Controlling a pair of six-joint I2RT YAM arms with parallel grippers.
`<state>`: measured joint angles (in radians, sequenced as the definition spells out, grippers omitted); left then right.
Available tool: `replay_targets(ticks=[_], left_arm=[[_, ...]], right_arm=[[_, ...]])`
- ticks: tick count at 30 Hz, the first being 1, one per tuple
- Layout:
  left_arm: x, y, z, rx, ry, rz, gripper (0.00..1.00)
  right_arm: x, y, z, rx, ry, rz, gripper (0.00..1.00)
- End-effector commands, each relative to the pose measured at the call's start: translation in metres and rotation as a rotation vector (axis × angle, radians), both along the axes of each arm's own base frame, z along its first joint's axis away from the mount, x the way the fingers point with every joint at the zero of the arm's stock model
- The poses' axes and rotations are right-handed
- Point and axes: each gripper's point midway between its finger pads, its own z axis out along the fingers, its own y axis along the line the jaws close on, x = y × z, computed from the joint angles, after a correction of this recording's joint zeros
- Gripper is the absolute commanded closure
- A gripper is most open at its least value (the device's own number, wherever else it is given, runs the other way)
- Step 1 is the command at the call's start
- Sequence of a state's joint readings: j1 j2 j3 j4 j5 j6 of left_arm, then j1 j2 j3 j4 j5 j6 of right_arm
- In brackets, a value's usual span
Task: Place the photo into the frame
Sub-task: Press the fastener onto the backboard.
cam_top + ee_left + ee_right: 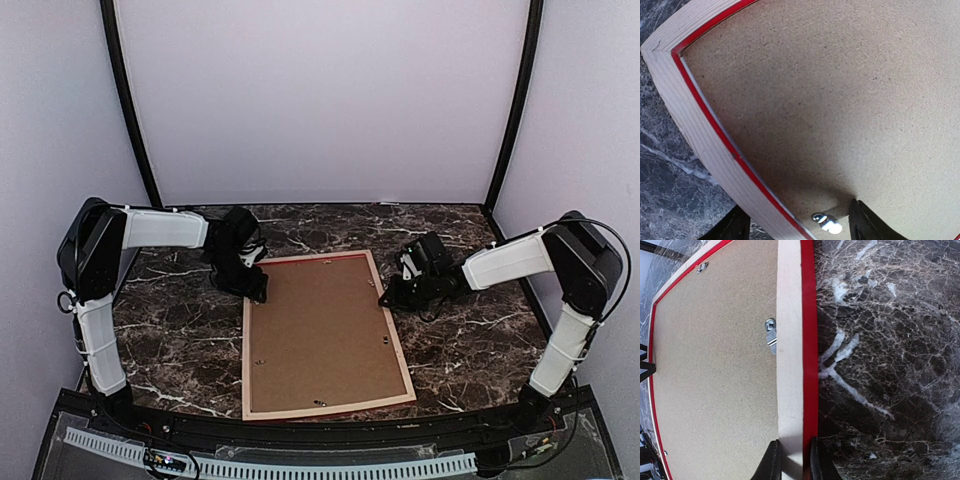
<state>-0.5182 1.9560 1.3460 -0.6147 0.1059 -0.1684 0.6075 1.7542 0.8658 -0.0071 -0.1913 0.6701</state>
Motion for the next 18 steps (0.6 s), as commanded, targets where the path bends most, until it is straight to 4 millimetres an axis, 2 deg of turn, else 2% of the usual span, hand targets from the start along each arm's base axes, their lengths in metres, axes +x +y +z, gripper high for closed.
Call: replay_targets(ticks=[1,9,18], left_arm=[[-0.018,0.005,-0.005,0.018,0.046,-0.016,0.31],[-0.024,0.011,-0.01,0.031,0.062,0.012,0.5],[-0.037,0.009,-0.014,-0.005,0.105,0.013,0.59]], right_arm=[[-0.037,-0.017,-0.048,-0.065,0.191,-0.019,1.0],[-0.036,-0.016,-0.048,-0.06,0.191,-0.017,1.0],[-0.039,-0.018,-0.048,-0.058,0.192,-0.02,1.0]])
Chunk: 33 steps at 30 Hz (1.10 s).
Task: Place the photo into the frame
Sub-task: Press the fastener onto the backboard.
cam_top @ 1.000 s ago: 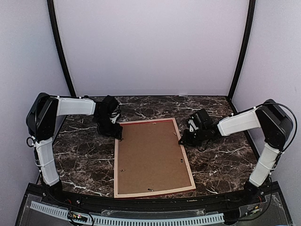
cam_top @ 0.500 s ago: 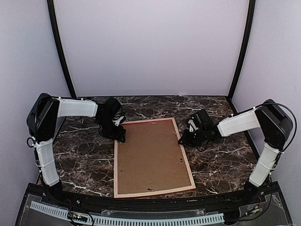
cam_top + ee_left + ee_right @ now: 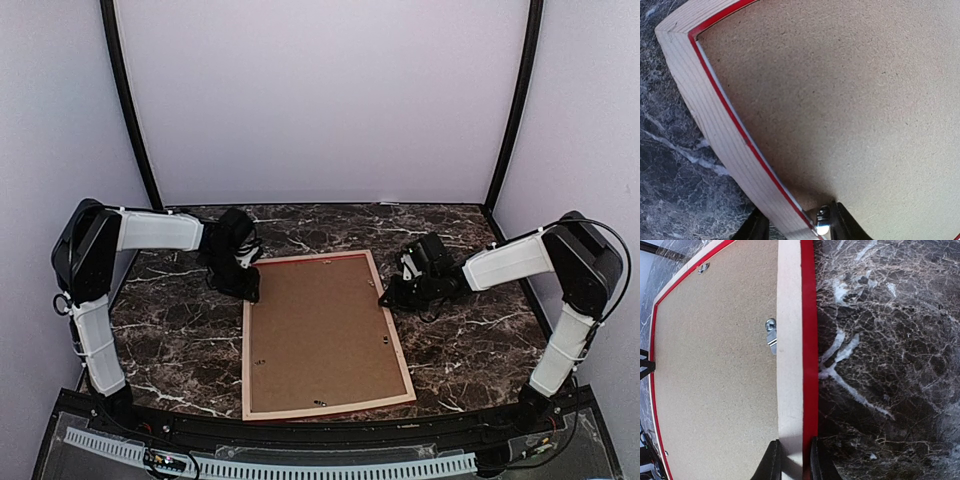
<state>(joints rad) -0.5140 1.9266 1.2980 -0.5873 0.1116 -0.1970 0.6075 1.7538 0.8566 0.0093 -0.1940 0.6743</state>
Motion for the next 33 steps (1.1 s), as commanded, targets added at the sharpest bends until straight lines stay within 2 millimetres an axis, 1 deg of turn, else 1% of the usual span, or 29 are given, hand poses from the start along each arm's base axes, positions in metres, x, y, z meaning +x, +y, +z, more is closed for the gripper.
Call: replay_targets(ticks=[1,4,7,10,17,20,21,24,26,28,30,33], left_arm=[[-0.034,0.006,-0.016,0.009,0.11,-0.018,0.6],[-0.038,0.007,-0.018,0.005,0.121,-0.017,0.65],[-0.042,0.007,-0.02,-0.006,0.132,-0.015,0.68],[-0.042,0.007,-0.02,-0.033,0.141,-0.005,0.72],[-0.046,0.007,-0.021,-0.055,0.152,-0.009,0.74],[-0.046,0.006,-0.02,-0.075,0.151,-0.005,0.69],[-0.045,0.005,-0.017,-0.094,0.148,0.002,0.65],[-0.041,0.0,-0.007,-0.153,0.132,0.016,0.58],[-0.035,-0.001,0.003,-0.185,0.109,0.034,0.51],[-0.032,-0.001,0.007,-0.203,0.099,0.044,0.47],[-0.028,0.0,0.012,-0.223,0.087,0.056,0.45],[-0.026,0.002,0.014,-0.234,0.081,0.07,0.44]], right_arm=[[-0.038,-0.018,-0.047,-0.065,0.193,-0.017,1.0],[-0.039,-0.019,-0.047,-0.067,0.193,-0.018,1.0],[-0.039,-0.019,-0.046,-0.066,0.193,-0.018,1.0],[-0.039,-0.019,-0.046,-0.064,0.192,-0.02,1.0],[-0.04,-0.02,-0.046,-0.067,0.192,-0.021,1.0],[-0.04,-0.02,-0.047,-0.066,0.193,-0.02,1.0],[-0.04,-0.02,-0.048,-0.066,0.194,-0.019,1.0],[-0.04,-0.019,-0.048,-0.063,0.195,-0.017,1.0],[-0.039,-0.018,-0.048,-0.063,0.196,-0.015,1.0],[-0.039,-0.018,-0.048,-0.064,0.196,-0.013,1.0],[-0.039,-0.018,-0.048,-0.065,0.195,-0.013,1.0],[-0.04,-0.019,-0.049,-0.065,0.196,-0.013,1.0]])
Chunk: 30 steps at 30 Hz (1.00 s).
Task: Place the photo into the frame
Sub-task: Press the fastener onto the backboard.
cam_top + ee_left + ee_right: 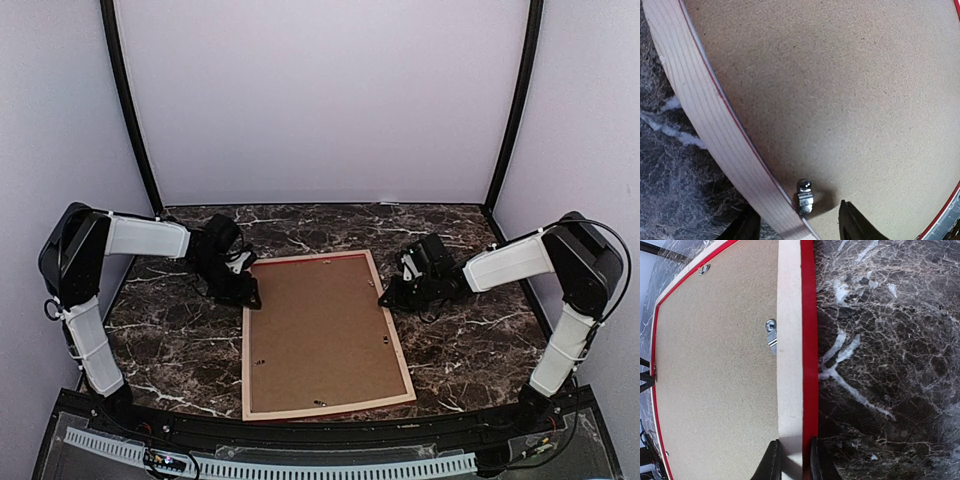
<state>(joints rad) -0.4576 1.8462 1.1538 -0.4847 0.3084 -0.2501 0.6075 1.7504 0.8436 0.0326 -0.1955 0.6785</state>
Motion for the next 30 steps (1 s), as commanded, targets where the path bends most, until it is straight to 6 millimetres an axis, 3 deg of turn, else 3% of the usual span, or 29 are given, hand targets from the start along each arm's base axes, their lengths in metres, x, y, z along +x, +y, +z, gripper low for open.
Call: replay_targets(ticks=[1,13,30], left_arm=[[-0.004,0.005,0.014,-0.047,0.01,0.026,0.44],[0.01,0.018,0.012,-0.05,0.003,0.095,0.48],[0.008,0.027,-0.005,0.029,0.016,0.07,0.48]], right_arm=[[-0.04,-0.019,-0.049,-0.075,0.206,-0.009,1.0],[-0.04,-0.019,-0.05,-0.077,0.208,-0.007,1.0],[-0.043,-0.018,-0.056,-0.071,0.22,-0.006,1.0]])
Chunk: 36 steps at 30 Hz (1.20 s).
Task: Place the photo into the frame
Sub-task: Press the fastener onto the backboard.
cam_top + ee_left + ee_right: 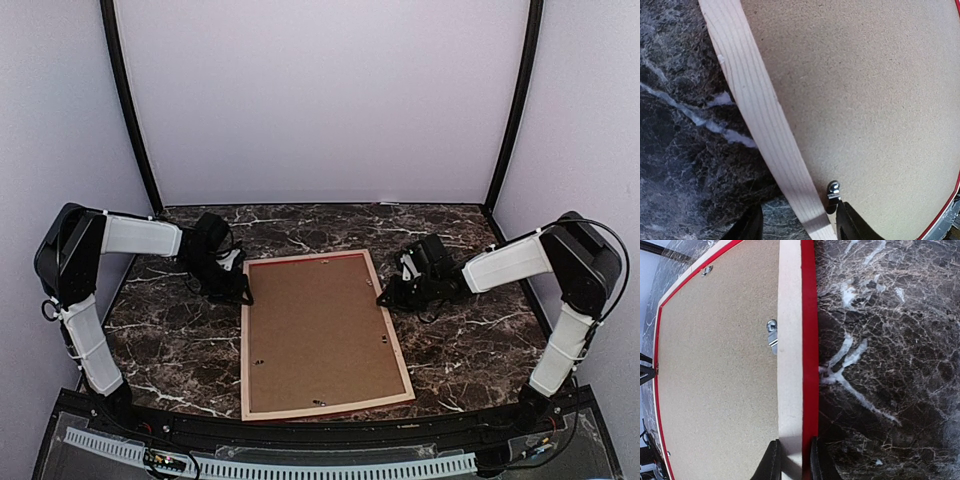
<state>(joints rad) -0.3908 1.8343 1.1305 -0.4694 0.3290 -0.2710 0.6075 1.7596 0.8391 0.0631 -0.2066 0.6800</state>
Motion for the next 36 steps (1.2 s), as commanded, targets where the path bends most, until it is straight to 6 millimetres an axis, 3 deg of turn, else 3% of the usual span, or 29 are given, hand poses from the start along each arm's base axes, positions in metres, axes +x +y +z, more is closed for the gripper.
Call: replay_targets(ticks=[1,20,29,36], left_arm=[[0.0,0.007,-0.005,0.058,0.005,-0.01,0.48],[-0.011,0.011,-0.021,0.226,-0.001,-0.082,0.56],[0.001,0.002,-0.007,0.185,-0.052,-0.071,0.69],[0.006,-0.008,0.005,0.126,-0.073,-0.073,0.72]], right_arm=[[-0.045,-0.022,-0.056,-0.089,0.229,-0.011,1.0],[-0.046,-0.022,-0.059,-0.085,0.235,-0.01,1.0],[-0.048,-0.022,-0.061,-0.086,0.239,-0.006,1.0],[-0.048,-0.022,-0.062,-0.089,0.241,-0.005,1.0]])
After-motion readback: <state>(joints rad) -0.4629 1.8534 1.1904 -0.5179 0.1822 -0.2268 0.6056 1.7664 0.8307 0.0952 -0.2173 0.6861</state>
